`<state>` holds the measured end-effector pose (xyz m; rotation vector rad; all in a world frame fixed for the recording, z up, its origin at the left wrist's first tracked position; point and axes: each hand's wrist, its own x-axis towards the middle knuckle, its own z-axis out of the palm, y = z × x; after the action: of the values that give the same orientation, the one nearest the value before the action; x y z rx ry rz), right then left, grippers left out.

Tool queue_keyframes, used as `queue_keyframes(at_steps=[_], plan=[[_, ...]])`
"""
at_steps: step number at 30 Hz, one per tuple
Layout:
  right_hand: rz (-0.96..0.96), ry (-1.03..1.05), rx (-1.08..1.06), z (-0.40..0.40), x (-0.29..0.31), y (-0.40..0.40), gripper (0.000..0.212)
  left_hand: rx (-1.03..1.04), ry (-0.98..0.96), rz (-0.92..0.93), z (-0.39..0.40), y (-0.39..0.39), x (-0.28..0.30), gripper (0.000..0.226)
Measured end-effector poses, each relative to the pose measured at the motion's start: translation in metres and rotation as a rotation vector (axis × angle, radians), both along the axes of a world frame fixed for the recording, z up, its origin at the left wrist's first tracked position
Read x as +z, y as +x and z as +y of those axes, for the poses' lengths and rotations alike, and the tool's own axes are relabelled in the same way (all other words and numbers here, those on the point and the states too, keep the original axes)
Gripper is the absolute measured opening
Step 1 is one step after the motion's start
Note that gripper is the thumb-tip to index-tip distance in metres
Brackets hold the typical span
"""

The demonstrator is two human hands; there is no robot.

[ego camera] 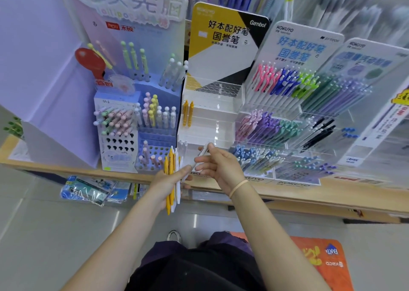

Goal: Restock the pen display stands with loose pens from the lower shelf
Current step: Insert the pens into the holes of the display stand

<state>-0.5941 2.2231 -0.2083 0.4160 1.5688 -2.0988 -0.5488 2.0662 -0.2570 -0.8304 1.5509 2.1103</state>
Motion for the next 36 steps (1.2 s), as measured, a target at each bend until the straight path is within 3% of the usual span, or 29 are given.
queue_keyframes(at_steps=[7, 11, 15, 36], plan=[[0.132, 0.009, -0.114, 0.009, 0.002, -0.006, 0.034, 0.075, -0.114, -0.040, 0.006, -0.006, 0.000, 0.024], [0.099, -0.018, -0.127, 0.003, -0.004, -0.011, 0.051, 0.107, -0.070, -0.019, 0.005, -0.010, 0.000, 0.025], [0.055, -0.013, -0.117, -0.009, -0.016, -0.016, 0.037, 0.140, -0.039, -0.015, 0.001, -0.012, -0.001, 0.022], [0.009, 0.166, -0.033, -0.017, -0.051, -0.031, 0.036, 0.027, -0.055, 0.066, -0.008, -0.010, -0.013, 0.016]])
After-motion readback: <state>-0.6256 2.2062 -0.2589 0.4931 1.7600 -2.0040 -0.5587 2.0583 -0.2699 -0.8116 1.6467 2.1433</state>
